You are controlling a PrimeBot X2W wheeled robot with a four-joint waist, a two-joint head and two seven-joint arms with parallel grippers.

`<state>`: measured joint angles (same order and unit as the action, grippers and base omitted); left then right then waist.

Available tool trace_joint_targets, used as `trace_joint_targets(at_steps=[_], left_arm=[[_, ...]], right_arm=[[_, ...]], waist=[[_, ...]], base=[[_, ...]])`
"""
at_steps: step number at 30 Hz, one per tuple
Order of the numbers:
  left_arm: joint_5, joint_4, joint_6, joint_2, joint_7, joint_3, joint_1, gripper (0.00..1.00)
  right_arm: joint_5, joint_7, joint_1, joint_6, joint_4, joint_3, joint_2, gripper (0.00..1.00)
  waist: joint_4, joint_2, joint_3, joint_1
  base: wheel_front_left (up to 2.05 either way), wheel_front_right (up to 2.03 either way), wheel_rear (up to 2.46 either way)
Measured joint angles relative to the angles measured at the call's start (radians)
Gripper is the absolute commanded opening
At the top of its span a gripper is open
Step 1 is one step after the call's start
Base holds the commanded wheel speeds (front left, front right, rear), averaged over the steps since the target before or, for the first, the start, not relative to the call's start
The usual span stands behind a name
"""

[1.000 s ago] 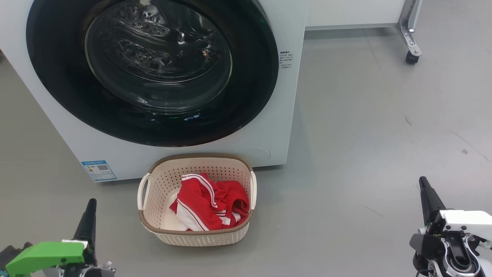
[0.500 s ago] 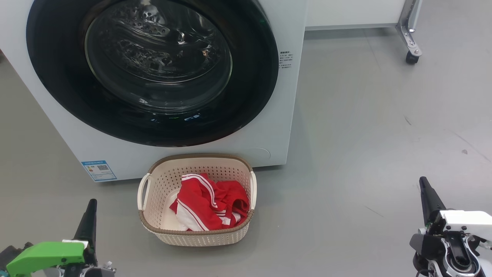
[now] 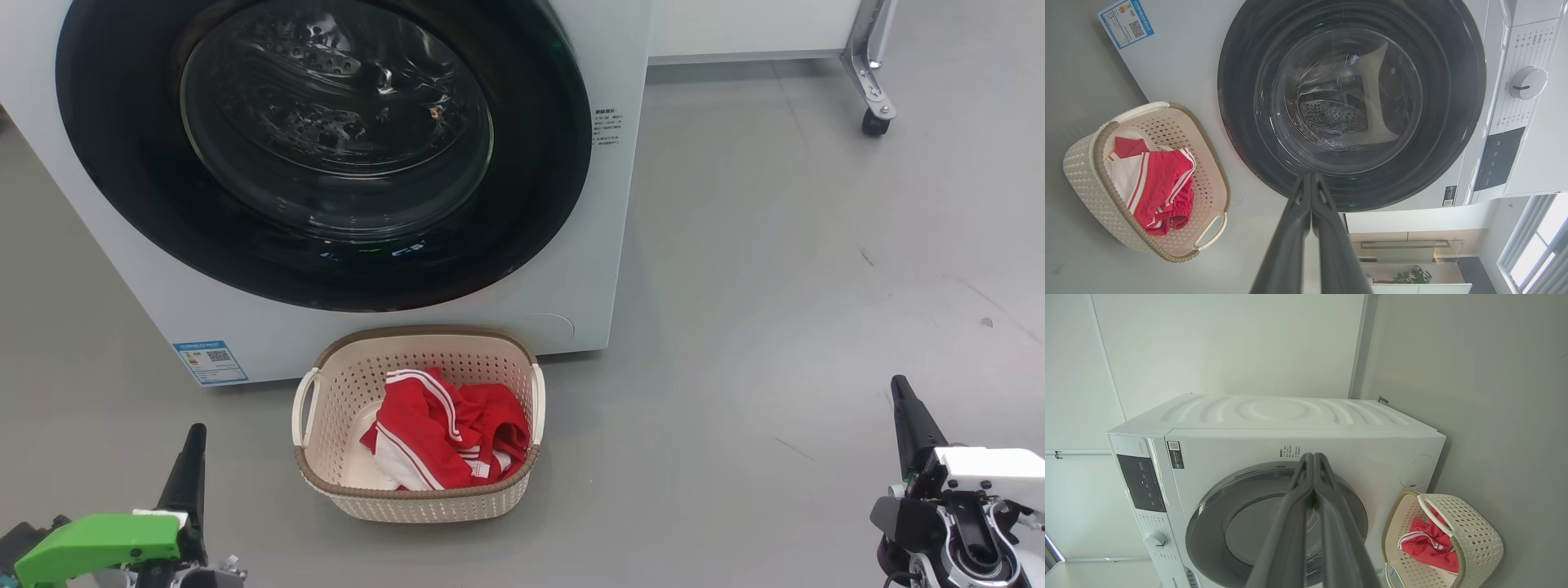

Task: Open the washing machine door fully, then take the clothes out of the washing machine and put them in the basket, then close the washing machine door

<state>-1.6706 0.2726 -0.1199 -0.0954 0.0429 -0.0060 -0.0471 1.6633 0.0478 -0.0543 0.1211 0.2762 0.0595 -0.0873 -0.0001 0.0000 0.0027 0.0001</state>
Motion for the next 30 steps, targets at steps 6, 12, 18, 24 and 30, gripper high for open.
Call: trace_joint_targets(at_steps=[6,12,18,24,30], left_arm=[[0.000,0.001,0.000,0.000,0.000,0.000,0.000,0.00],[0.000,0.002,0.000,0.001,0.000,0.001,-0.001,0.00],[0.000,0.004,0.000,0.002,0.000,0.002,-0.003,0.00],[0.000,0.004,0.000,0.003,0.000,0.002,-0.005,0.00],[0.000,0.004,0.000,0.004,0.000,0.003,-0.005,0.00]], right_arm=[[0.000,0.000,0.000,0.000,0.001,0.001,0.000,0.00],[0.000,0.001,0.000,0.000,0.001,0.001,0.000,0.00],[0.000,0.001,0.000,0.000,0.002,0.002,0.000,0.00],[0.000,0.001,0.000,0.000,0.003,0.003,0.000,0.00],[0.000,0.001,0.000,0.000,0.004,0.003,0.000,0.00]], waist=[[0.000,0.0000,0.000,0.0000],[0.000,0.0000,0.000,0.0000],[0.000,0.0000,0.000,0.0000],[0.000,0.0000,0.000,0.0000],[0.000,0.0000,0.000,0.0000]], base=[[0.00,0.00,0.00],[0.00,0.00,0.00],[0.00,0.00,0.00],[0.00,0.00,0.00],[0.00,0.00,0.00]])
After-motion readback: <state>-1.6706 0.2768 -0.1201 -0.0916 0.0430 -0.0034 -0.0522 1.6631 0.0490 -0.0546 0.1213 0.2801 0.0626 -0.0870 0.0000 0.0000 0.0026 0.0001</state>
